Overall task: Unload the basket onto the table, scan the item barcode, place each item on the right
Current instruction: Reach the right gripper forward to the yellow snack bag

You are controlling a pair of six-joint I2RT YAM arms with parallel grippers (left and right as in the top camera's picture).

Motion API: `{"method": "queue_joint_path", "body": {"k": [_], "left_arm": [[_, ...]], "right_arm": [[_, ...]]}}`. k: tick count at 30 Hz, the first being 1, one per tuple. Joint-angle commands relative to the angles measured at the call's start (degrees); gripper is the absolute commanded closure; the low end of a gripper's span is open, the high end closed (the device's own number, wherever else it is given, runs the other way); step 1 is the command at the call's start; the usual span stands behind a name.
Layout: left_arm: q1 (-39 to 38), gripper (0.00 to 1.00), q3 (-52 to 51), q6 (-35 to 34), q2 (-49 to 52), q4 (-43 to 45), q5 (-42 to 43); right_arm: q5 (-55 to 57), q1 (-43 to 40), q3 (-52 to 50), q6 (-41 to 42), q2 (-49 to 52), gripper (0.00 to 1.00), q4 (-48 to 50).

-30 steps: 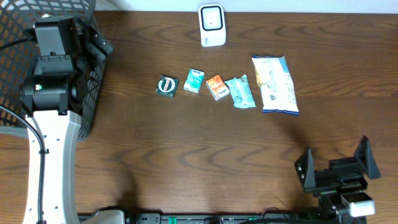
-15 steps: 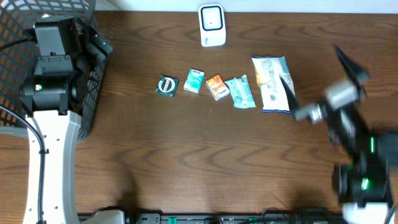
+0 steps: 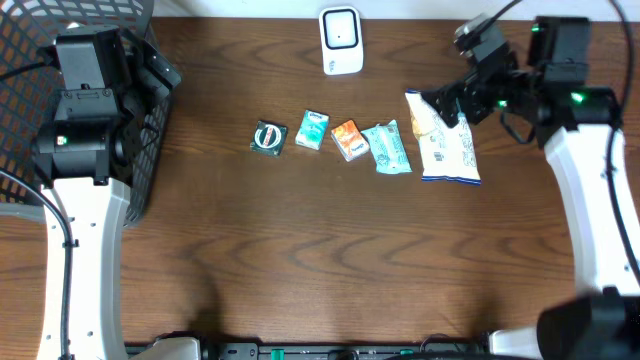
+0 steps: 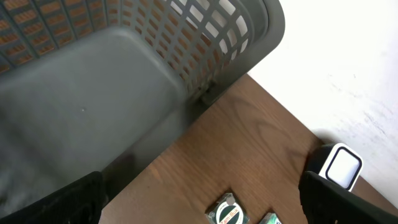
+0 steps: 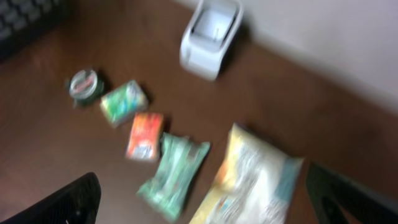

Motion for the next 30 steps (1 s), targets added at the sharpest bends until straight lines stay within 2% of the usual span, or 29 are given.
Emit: {"method": "queue_joint_path", "body": {"k": [1,5,8,12,14,20,24,25,26,27,28,30], "left_arm": [[0.24,0.02,0.11,-0.70,-0.33,-0.20,-0.13],[0.24,0.02,0.11,-0.70,-0.31,-0.20,-0.13],[0.24,0.02,0.11,-0.70,-0.31,-0.20,-0.13],[0.24,0.02,0.11,-0.68,-0.31,-0.20,-0.13],[0.24,0.02,0.11,-0.70,-0.31,-0.20,-0.13],[0.24,0.02,0.11,-0.70,-0.31,-0.20,-0.13],[0.24,0.02,0.11,-0.70,-0.31,-0.20,-0.13],[0.24,0.02,0.11,-0.70,-0.31,-0.20,-0.13],[0.24,0.02,0.11,-0.70,-0.31,-0.20,-0.13],[0.24,0.02,0.11,-0.70,-0.31,-0.20,-0.13],[0.24,0.02,0.11,-0.70,-0.31,-0.20,-0.13],[0.24,0.02,0.11,-0.70,-0.31,-0.17,-0.13]], "right_arm": [[-4.04,0.39,1.03,8.37,4.35,0.01,-4.11],[-3.85,0.35,1.01,8.37,7.43,0.01,-4.96],[1.97,-0.13,1.01,9.35,8.07,0.01,-3.91],[15.30,-2.73,1.01,22.75,8.09,0.01,-0.72],[17.27,-4.37,0.79,24.68,8.28,0.01,1.16],[15.41,-8.13,0.46,24.63,12.63,0.01,6.60],[4.55,-8.31,0.46,24.59,18.05,0.03,7.39],[2.34,-8.15,0.46,24.61,19.43,0.13,7.39],[1.22,-7.98,0.46,24.61,20.52,0.43,7.37],[1.18,-7.76,0.46,24.65,21.75,0.66,7.15],[1.22,-7.45,0.46,24.65,22.75,0.84,6.78],[1.66,-6.69,0.46,24.65,24.59,0.99,5.57]]}}
